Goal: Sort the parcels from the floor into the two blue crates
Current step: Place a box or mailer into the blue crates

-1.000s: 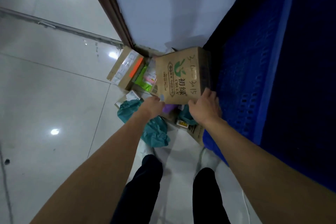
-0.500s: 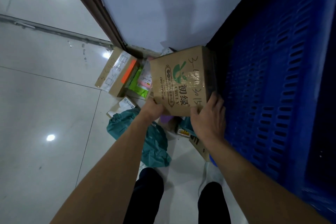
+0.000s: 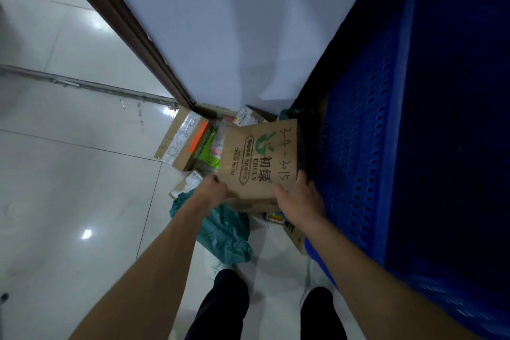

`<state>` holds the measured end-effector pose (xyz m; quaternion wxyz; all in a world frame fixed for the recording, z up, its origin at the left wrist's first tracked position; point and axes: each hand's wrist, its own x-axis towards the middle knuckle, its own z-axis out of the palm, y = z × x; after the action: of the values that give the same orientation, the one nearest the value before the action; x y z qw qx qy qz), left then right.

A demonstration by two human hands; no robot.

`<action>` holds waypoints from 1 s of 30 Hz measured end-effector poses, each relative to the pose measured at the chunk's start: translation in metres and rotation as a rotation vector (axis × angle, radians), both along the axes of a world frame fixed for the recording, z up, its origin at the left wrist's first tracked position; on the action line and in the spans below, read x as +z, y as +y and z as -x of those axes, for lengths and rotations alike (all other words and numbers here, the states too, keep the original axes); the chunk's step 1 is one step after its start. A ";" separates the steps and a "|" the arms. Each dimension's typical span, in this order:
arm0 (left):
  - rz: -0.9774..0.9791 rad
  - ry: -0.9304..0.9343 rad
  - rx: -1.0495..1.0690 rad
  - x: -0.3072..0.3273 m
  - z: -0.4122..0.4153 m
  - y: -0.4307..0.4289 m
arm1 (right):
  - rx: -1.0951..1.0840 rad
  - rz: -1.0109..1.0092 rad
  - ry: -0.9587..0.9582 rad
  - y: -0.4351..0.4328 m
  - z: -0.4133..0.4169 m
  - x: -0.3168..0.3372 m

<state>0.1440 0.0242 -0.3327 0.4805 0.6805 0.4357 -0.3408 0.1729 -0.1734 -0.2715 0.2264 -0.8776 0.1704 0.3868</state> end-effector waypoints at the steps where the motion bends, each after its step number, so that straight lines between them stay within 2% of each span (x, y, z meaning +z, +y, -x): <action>1: -0.014 -0.003 0.004 0.009 0.003 0.001 | -0.018 -0.027 0.025 -0.002 0.000 0.008; 6: -0.013 -0.004 0.030 0.082 0.017 -0.009 | -0.058 -0.140 0.056 -0.012 0.000 0.065; 12: -0.030 -0.050 0.161 0.172 0.046 -0.015 | 0.184 -0.192 -0.003 -0.020 0.008 0.145; 22: -0.152 -0.249 0.308 0.334 0.089 -0.071 | 0.342 -0.341 -0.095 -0.079 0.033 0.294; 30: -0.181 -0.376 0.294 0.417 0.118 -0.141 | 0.254 -0.452 -0.141 -0.177 0.075 0.371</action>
<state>0.0258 -0.1170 0.0843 0.5346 0.7015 0.4616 -0.0944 0.0982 -0.3506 0.0996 0.3776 -0.8439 -0.0481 0.3781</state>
